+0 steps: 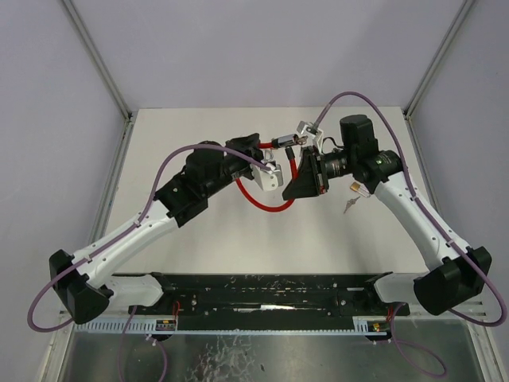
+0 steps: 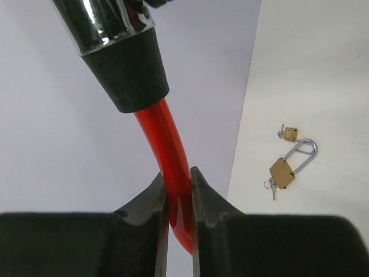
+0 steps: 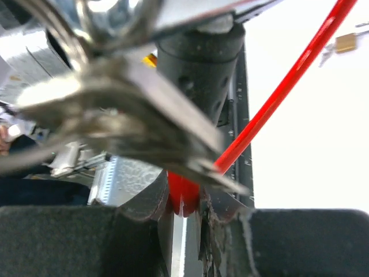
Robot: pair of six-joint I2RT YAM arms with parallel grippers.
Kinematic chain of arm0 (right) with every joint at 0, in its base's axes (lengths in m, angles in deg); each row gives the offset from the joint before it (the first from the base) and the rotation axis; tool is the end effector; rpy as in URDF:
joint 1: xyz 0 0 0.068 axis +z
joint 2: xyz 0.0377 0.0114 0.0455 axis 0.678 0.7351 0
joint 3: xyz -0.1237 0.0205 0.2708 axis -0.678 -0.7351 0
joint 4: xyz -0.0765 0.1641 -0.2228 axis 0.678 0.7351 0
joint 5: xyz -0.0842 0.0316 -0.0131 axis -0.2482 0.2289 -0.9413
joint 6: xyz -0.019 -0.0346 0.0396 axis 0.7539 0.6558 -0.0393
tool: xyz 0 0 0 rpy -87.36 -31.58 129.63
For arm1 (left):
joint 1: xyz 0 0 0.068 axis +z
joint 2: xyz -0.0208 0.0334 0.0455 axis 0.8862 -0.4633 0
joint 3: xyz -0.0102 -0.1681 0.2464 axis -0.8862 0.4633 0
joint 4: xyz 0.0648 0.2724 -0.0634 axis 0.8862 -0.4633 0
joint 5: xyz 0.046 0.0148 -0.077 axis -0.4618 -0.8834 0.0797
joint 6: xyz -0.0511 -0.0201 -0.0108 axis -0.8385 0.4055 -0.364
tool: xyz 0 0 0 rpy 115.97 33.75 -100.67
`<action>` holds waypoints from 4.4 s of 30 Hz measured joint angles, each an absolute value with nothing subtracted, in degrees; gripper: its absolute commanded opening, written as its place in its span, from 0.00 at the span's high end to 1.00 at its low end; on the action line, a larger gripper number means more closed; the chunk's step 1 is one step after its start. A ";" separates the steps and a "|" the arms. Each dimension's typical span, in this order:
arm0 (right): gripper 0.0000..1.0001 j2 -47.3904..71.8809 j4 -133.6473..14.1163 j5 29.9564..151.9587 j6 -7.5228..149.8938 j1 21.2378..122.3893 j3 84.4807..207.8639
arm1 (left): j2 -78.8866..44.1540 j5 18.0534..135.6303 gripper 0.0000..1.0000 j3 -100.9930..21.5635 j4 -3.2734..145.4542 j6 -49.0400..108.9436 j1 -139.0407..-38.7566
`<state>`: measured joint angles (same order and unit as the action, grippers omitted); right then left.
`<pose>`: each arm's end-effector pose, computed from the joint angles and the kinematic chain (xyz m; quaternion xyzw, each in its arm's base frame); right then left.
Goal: Lock with the key
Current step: Lock the lock.
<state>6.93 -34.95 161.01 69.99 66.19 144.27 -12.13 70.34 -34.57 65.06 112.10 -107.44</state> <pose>0.2562 0.1525 0.4074 -0.4124 0.6156 0.6258 0.2436 0.2170 -0.2190 0.4178 0.6395 0.3906 0.1351 0.6482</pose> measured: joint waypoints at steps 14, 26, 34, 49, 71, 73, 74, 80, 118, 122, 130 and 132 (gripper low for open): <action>1.00 3.46 -37.05 137.34 91.56 66.04 131.51 | -11.45 69.36 1.00 -18.53 74.07 106.28 -108.72; 1.00 13.10 -55.02 128.16 101.55 64.95 118.33 | -30.32 50.69 1.00 -5.70 107.84 107.09 -113.82; 0.99 13.12 -66.21 129.86 98.47 64.29 110.85 | -38.99 41.75 1.00 -4.74 123.25 112.03 -116.57; 0.96 13.86 -70.12 132.42 100.94 63.09 107.97 | -47.37 32.18 1.00 -2.13 142.44 117.63 -120.90; 0.59 11.87 -66.30 132.22 105.29 62.92 107.97 | -52.76 29.97 1.00 -2.07 150.31 120.93 -122.52; 0.55 11.59 -65.51 132.09 105.66 62.74 107.97 | -52.96 29.97 1.00 -2.07 150.44 120.95 -122.58; 0.52 11.37 -65.16 131.94 105.88 62.61 107.97 | -53.03 29.97 1.00 -2.07 150.46 120.97 -122.63; 0.33 8.31 -61.84 130.82 108.68 61.08 107.97 | -53.07 30.17 1.00 -2.07 150.48 120.97 -122.84; 0.44 -0.08 -11.59 151.22 128.57 42.94 131.07 | -53.09 30.63 1.00 -3.18 148.64 120.47 -123.04; 0.55 3.98 -12.42 155.48 119.60 42.94 134.15 | -53.07 30.63 1.00 -3.21 148.47 120.40 -123.04; 0.62 4.92 -21.66 154.56 104.44 43.72 129.91 | -53.07 30.65 1.00 -3.49 147.97 120.16 -123.04; 0.65 4.92 -23.52 153.36 102.05 44.77 129.10 | -53.07 30.65 1.00 -3.51 147.77 120.14 -123.04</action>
